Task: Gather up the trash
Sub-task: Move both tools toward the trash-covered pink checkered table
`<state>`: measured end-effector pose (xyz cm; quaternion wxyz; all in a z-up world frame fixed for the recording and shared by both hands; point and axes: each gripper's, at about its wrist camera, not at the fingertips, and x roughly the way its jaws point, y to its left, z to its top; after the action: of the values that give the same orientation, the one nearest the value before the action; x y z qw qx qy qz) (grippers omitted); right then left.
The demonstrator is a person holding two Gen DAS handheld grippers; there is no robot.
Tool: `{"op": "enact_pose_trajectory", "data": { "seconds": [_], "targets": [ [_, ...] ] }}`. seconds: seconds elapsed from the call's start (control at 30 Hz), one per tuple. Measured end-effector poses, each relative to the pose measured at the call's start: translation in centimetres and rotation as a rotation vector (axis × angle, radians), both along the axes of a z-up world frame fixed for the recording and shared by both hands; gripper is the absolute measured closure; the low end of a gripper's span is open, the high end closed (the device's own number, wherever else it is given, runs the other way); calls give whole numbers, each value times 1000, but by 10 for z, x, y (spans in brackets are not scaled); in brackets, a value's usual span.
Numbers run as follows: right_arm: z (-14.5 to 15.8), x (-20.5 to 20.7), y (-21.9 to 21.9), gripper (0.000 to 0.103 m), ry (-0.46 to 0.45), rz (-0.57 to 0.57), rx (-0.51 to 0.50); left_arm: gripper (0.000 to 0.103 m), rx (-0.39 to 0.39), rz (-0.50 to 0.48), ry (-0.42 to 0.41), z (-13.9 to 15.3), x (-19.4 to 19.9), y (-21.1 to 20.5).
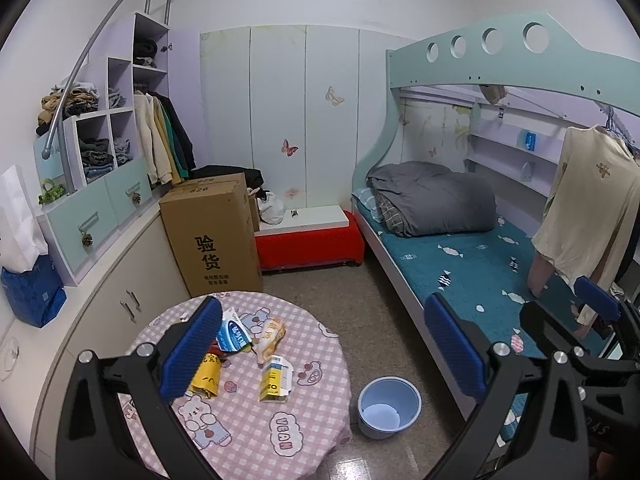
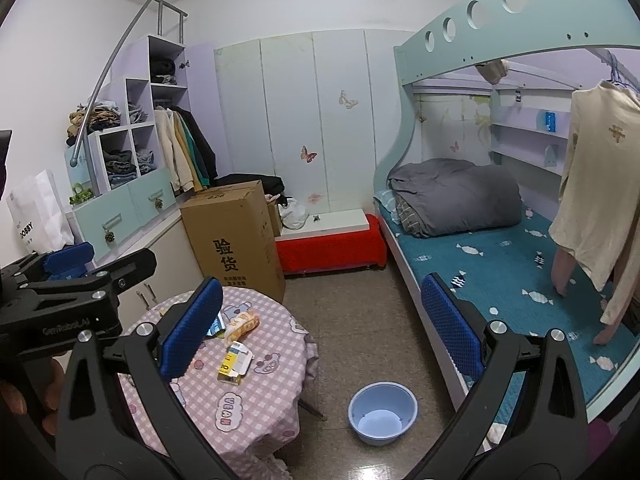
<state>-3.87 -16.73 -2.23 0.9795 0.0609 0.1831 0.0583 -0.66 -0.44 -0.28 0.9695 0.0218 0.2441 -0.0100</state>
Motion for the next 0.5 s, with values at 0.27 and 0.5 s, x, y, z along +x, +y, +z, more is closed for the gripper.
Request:
{"op": "enact_pose_trajectory", "data": {
  "seconds": [0.27, 0.5],
  "targets": [
    [-1, -1, -22, 5, 7, -6, 3, 4, 0, -11, 1, -3, -4, -21],
    [-4, -3, -32, 5, 13, 6, 10, 4, 3, -7, 5, -4, -6, -30]
  ]
}}
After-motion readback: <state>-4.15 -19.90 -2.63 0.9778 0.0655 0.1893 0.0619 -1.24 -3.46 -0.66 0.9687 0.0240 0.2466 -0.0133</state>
